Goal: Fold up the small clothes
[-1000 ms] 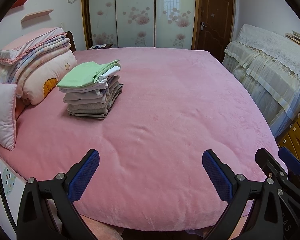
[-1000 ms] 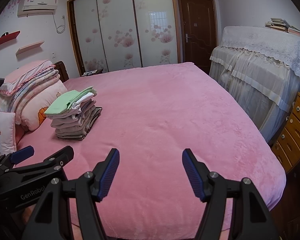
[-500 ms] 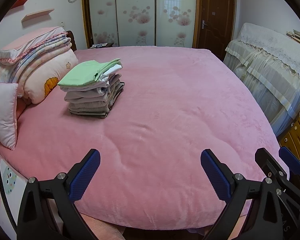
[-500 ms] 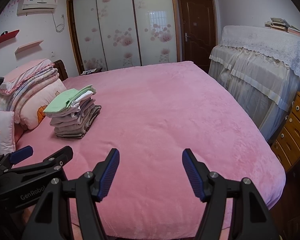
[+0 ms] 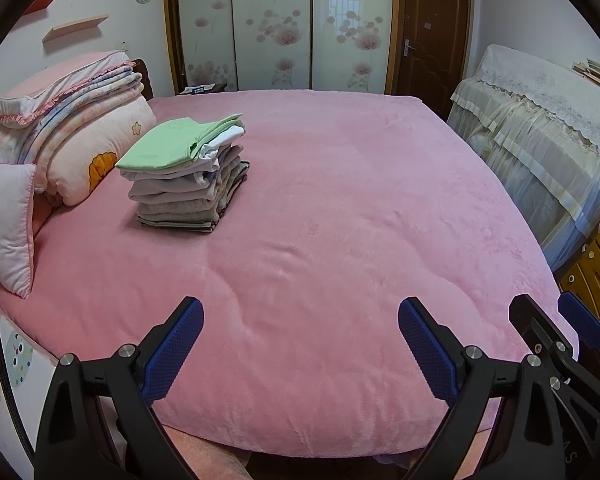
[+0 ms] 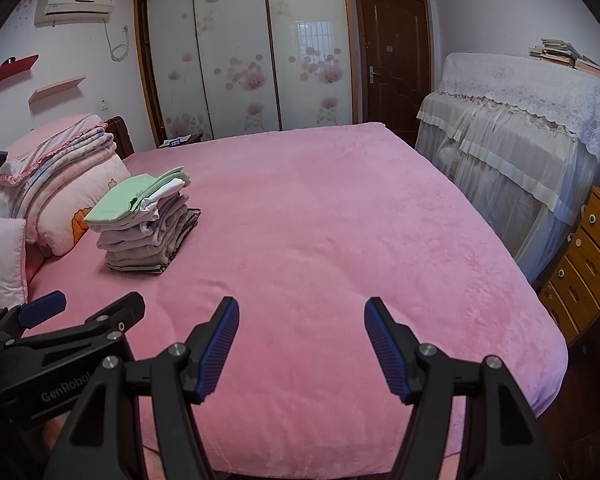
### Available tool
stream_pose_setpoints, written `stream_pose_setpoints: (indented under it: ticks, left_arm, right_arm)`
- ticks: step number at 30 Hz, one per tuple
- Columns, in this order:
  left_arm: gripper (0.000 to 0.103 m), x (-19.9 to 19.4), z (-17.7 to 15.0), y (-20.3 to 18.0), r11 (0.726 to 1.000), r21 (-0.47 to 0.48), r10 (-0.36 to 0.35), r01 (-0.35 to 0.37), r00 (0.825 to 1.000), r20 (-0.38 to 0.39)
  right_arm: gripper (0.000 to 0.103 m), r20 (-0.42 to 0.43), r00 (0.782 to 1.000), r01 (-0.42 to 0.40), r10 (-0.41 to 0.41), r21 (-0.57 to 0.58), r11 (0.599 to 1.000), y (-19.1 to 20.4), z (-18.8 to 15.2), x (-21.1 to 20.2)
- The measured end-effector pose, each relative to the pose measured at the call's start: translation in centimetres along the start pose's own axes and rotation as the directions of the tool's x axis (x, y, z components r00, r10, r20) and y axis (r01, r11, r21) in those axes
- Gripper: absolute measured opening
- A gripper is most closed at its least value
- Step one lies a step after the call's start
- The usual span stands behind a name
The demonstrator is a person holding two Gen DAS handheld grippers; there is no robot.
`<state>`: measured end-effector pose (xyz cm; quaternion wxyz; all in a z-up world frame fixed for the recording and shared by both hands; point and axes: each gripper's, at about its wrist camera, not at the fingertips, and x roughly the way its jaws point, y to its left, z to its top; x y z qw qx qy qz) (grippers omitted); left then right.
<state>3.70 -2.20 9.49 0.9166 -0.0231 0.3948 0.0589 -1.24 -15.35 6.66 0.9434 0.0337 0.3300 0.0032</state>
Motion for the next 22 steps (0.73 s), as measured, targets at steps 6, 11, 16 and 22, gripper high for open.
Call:
stream_pose_setpoints:
  ticks: [6, 11, 16, 22]
  left_arm:
    - [0.097, -0.05, -0.06, -0.06, 1.000, -0.002, -0.001, 0.001, 1.000, -0.002]
    - [0.097, -0.05, -0.05, -0.03, 1.000, -0.004, -0.004, 0.004, 1.000, -0.004]
    - [0.098, 0.03, -0.06, 0.06, 1.000, -0.005, -0.006, 0.006, 1.000, -0.007]
    - [0.098, 0.18, -0.12, 0.17, 1.000, -0.007, -0.009, 0.008, 1.000, -0.015]
  right_arm:
    - [0.066, 0.002, 1.000, 0.003, -0.003, -0.002, 1.000, 0.10, -0.12, 0.01]
    - [0.066, 0.002, 1.000, 0.003, -0.003, -0.003, 1.000, 0.18, -0.10, -0.01]
    - [0.066, 0.003, 1.000, 0.003, -0.003, -0.003, 1.000, 0.06, -0.15, -0.01]
    - [0.066, 0.002, 1.000, 0.003, -0.003, -0.003, 1.000, 0.16, -0.17, -0.04]
